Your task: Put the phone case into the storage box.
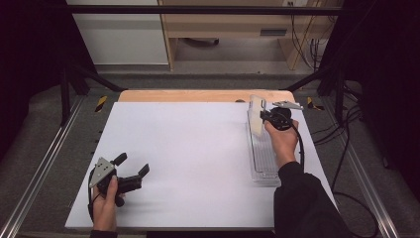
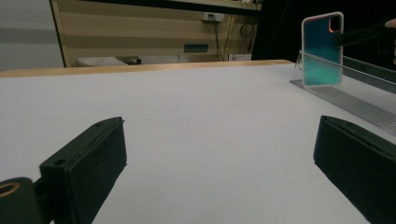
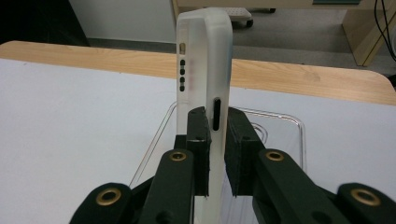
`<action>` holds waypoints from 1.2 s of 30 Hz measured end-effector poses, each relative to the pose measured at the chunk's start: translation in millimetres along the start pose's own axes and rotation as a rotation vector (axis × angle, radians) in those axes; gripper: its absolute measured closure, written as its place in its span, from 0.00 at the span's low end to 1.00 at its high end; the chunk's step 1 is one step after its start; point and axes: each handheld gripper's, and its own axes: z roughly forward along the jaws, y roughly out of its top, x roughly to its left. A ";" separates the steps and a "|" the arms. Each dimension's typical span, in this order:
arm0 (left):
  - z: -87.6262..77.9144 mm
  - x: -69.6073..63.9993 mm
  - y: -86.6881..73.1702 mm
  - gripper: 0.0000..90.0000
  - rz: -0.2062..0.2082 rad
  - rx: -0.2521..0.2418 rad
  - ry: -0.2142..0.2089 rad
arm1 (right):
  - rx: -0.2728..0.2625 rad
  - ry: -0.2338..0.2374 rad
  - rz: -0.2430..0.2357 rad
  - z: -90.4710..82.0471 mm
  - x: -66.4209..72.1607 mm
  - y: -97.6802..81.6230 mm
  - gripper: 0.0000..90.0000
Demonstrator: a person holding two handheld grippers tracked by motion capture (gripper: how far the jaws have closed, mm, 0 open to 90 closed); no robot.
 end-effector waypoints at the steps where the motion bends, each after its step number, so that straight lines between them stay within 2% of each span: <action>1: 0.3 0.0 0.0 0.02 0.000 -0.001 0.000 | 0.004 0.000 0.000 0.3 -0.8 0.6 0.90; 14: 0.6 -0.3 0.0 0.02 -0.002 -0.001 0.002 | 0.034 -0.023 -0.013 4.3 -4.0 5.7 0.91; 31: 0.2 0.3 0.4 0.02 -0.005 -0.005 0.005 | 0.050 -0.034 0.001 7.9 -7.1 8.6 0.91; 36: 0.1 0.4 0.3 0.02 -0.005 -0.002 0.006 | 0.058 -0.032 0.019 9.4 -9.3 9.6 0.91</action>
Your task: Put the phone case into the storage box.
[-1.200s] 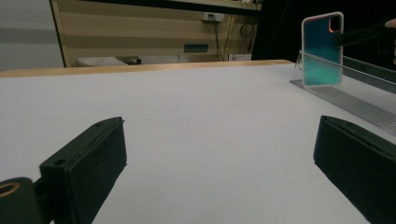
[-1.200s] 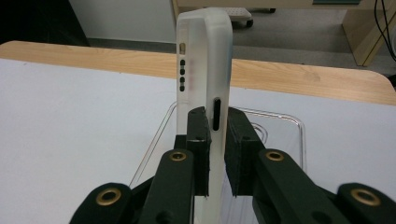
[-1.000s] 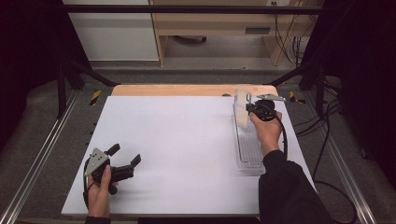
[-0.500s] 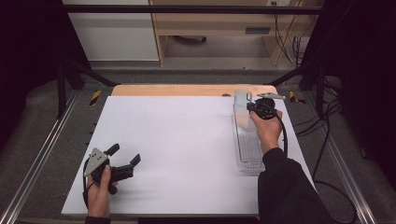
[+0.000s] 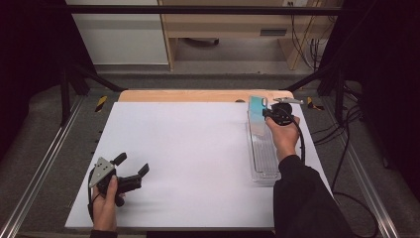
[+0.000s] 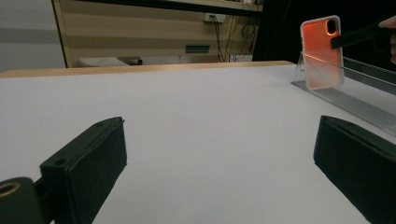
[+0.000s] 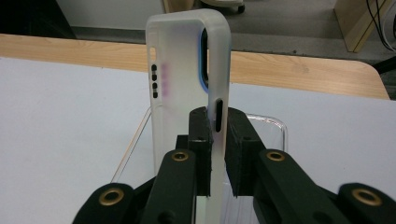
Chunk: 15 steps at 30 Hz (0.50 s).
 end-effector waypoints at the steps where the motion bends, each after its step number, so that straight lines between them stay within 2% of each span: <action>1: 0.1 -0.1 0.0 0.02 0.001 0.000 0.000 | 0.000 0.001 0.002 0.4 -0.9 0.0 0.91; 15: 0.1 -0.1 0.0 0.02 0.000 0.001 0.001 | 0.029 0.002 0.009 3.8 -2.4 4.4 0.89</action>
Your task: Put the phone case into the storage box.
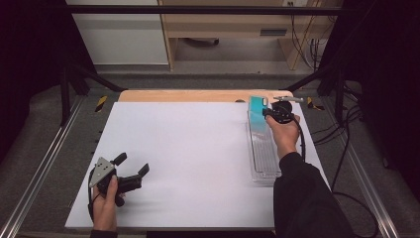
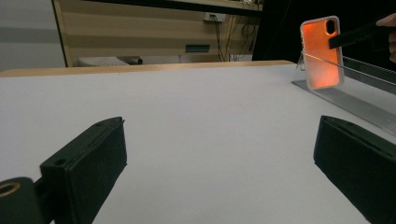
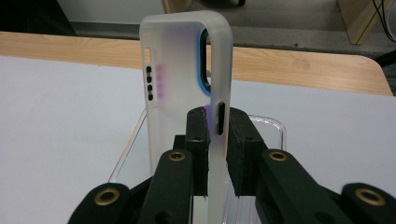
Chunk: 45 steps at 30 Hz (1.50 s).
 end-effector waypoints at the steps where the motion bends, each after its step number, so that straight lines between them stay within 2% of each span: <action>1: -0.1 0.0 0.0 0.02 0.000 -0.001 0.000 | 0.002 -0.001 -0.002 0.2 -0.2 0.2 0.89; 18: -0.4 -0.2 0.0 0.02 -0.004 -0.004 0.001 | 0.052 -0.027 -0.048 4.6 1.0 10.4 0.87; 45: -0.4 0.7 0.2 0.02 -0.009 -0.004 0.005 | 0.070 -0.046 -0.050 10.0 -0.7 13.0 0.83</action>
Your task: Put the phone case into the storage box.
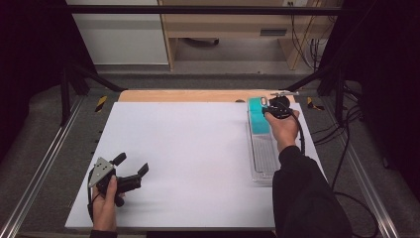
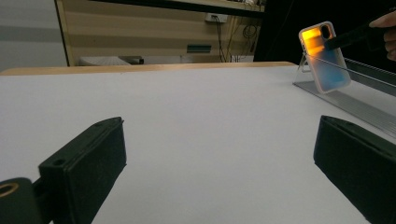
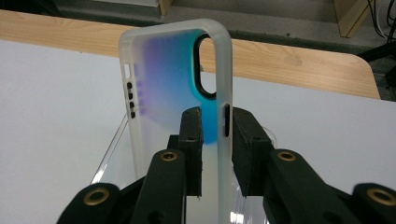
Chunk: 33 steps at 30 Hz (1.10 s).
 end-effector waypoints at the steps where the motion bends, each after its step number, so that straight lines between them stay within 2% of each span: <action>1: 0.0 0.0 0.0 0.02 0.001 0.000 -0.001 | -0.001 0.000 -0.001 0.0 -0.4 0.0 0.84; 33: 0.1 -0.3 -0.1 0.02 0.001 0.001 -0.002 | -0.013 -0.014 0.006 3.1 -0.6 1.6 0.82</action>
